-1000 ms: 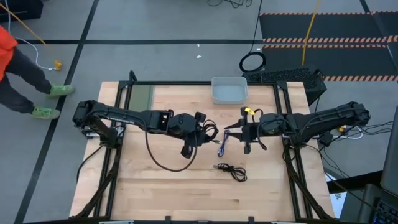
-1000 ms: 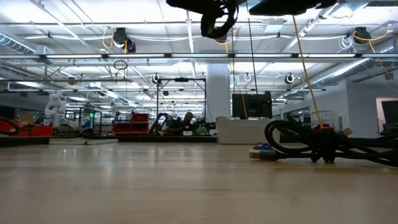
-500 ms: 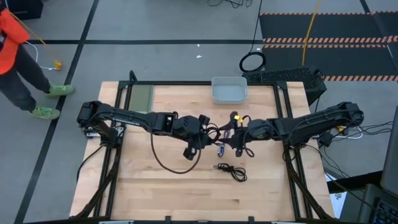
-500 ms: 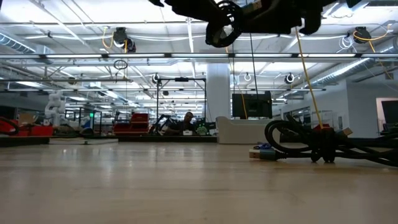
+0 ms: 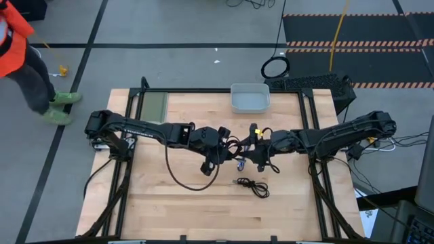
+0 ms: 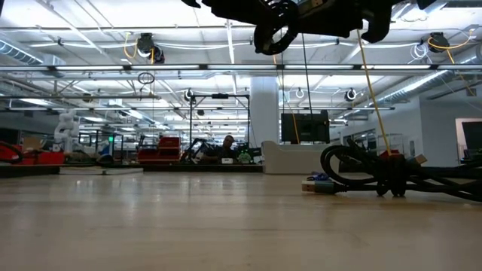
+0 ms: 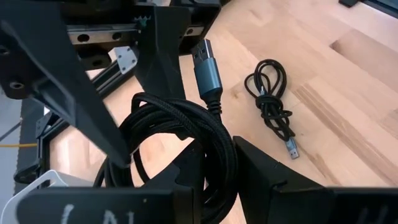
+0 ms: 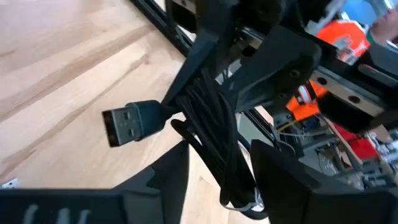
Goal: Pick and place USB-C Cables
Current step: Put the left black charger cable into the white bin
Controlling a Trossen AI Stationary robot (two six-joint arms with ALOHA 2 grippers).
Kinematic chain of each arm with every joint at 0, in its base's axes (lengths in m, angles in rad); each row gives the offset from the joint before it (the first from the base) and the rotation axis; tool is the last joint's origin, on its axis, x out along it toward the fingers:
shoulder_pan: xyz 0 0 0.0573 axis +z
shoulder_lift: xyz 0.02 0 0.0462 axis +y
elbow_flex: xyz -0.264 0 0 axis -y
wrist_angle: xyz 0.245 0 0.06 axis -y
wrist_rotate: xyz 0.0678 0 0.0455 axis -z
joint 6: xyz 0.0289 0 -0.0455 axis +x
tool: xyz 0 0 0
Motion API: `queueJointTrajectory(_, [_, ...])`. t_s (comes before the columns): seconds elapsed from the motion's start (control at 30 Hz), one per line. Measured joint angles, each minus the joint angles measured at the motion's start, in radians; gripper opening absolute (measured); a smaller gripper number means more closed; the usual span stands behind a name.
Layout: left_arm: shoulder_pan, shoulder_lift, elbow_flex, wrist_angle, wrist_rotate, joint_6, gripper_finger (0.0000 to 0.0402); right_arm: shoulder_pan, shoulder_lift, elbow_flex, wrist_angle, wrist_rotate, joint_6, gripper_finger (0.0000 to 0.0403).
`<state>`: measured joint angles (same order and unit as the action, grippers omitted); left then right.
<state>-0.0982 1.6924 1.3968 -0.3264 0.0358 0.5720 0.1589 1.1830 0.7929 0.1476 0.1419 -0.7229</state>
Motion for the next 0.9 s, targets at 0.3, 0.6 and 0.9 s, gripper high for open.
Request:
queueJointTrajectory(0.3, [-0.002,0.000,0.000,0.007,-0.004,-0.037,0.0074,0.000,0.000,0.000,-0.001,-0.017,-0.005,0.0081])
queueJointTrajectory(0.6, [-0.003,0.000,-0.001,0.016,-0.046,-0.062,0.0121,0.000,-0.001,0.000,-0.010,-0.010,-0.003,0.0059])
queueJointTrajectory(0.9, [-0.038,-0.013,-0.001,0.015,-0.188,-0.084,0.0218,-0.001,-0.001,0.003,-0.006,-0.001,0.005,0.0058])
